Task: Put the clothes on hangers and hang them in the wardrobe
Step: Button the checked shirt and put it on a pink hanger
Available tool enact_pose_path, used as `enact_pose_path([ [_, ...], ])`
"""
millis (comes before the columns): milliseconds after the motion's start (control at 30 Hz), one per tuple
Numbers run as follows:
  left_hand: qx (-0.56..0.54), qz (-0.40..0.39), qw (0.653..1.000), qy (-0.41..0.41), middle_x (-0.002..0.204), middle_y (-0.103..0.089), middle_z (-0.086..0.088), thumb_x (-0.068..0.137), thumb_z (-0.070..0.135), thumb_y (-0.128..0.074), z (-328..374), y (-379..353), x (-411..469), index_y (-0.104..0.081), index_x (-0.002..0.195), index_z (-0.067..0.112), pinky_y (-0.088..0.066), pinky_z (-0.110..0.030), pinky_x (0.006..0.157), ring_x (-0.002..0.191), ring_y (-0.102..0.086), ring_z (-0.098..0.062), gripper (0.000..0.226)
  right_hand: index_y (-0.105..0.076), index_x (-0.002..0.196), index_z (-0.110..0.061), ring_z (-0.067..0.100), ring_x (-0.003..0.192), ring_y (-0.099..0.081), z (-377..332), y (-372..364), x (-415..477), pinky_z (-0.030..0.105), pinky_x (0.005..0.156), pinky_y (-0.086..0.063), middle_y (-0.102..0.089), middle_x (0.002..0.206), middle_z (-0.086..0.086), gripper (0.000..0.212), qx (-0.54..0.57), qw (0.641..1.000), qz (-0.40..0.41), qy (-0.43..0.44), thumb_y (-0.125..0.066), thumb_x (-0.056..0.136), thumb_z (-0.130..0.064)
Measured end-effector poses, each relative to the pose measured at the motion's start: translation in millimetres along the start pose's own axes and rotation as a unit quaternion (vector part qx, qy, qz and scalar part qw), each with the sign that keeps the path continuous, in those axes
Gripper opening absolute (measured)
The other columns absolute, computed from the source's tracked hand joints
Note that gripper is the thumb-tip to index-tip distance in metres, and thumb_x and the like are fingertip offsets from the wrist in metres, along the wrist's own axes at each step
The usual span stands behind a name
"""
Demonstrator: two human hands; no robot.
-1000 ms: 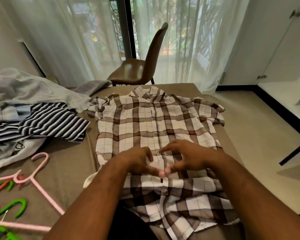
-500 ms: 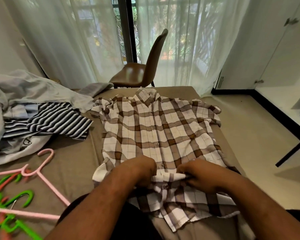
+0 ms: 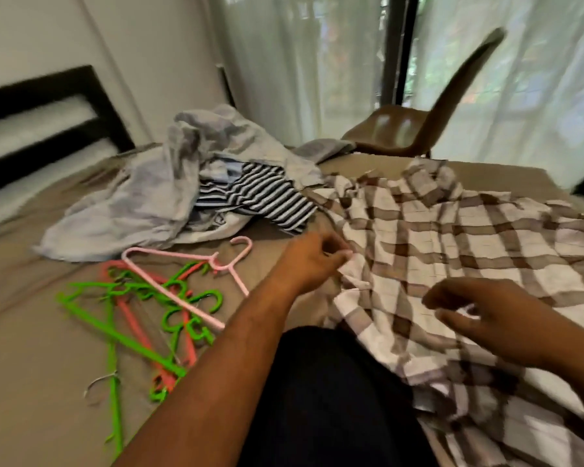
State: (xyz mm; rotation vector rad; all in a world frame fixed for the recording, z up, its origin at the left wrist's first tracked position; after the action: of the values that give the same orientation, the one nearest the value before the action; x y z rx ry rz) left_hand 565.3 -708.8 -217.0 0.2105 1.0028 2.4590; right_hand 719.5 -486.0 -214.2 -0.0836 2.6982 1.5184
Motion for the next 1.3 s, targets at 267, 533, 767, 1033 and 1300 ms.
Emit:
enact_pose_path([
  [267,0.165,0.163,0.912,0.339,0.133,-0.060,-0.016,0.078,0.040,-0.078,-149.6,45.6,-21.6,-0.042,0.143,0.008,-0.049,-0.040,0.098,0.123,-0.058,-0.036,0.080,-0.069,0.096,-0.041,-0.008,0.086,-0.063,-55.2,-27.7,51.8,0.012,0.072,-0.044,-0.069,0.089,-0.022,0.015,0.045,0.998,0.029,0.037,-0.067,0.094,-0.026],
  [533,-0.117,0.332,0.888,0.295,0.098,-0.073,-0.020,0.084,0.023,-0.060,-137.9,47.3,-26.4,-0.073,0.098,0.004,-0.056,-0.042,0.087,0.098,-0.068,-0.039,0.027,-0.074,0.095,-0.036,-0.008,0.087,-0.066,-73.4,-30.8,46.9,0.015,0.074,-0.052,-0.073,0.086,-0.022,0.014,0.091,0.994,0.040,0.043,-0.068,0.094,-0.024],
  [767,-0.330,0.318,0.883,0.099,0.063,-0.069,0.002,0.098,0.026,-0.065,-16.3,30.9,-7.5,-0.068,0.082,0.018,-0.043,-0.023,0.047,0.049,-0.054,-0.008,0.018,-0.073,0.102,-0.030,0.003,0.083,-0.072,-42.4,14.0,28.9,0.029,0.079,-0.058,-0.077,0.090,-0.015,0.010,0.221,0.969,0.107,-0.022,-0.065,0.098,-0.026],
  [1033,-0.009,0.053,0.987,-0.154,0.079,-0.073,0.006,0.087,0.033,-0.077,124.1,-60.4,51.9,-0.075,0.089,0.022,-0.057,-0.031,0.074,0.073,-0.067,-0.005,0.011,-0.064,0.127,-0.028,0.025,0.110,-0.071,16.8,56.1,31.1,0.046,0.086,-0.057,-0.070,0.128,0.008,0.056,0.614,0.756,0.220,-0.058,-0.073,0.080,-0.056],
  [1300,0.062,-0.020,0.969,-0.238,0.089,-0.073,0.006,0.095,0.023,-0.068,143.4,-128.8,115.1,-0.078,0.104,0.024,-0.057,-0.032,0.079,0.078,-0.064,-0.005,0.014,-0.062,0.135,-0.028,0.028,0.120,-0.067,103.7,50.1,42.6,0.045,0.095,-0.052,-0.069,0.127,0.014,0.043,0.656,0.695,0.284,-0.076,-0.061,0.092,-0.033],
])
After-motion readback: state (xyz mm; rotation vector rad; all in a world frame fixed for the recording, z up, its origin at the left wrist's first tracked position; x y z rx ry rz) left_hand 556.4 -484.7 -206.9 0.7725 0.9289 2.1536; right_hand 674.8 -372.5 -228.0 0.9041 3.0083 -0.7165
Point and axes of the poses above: each hand's wrist, its own x-axis towards the middle knuckle, its own y-axis out of the back of the hand, z = x × y, the point moved 3 cm from there along x, towards the middle knuckle
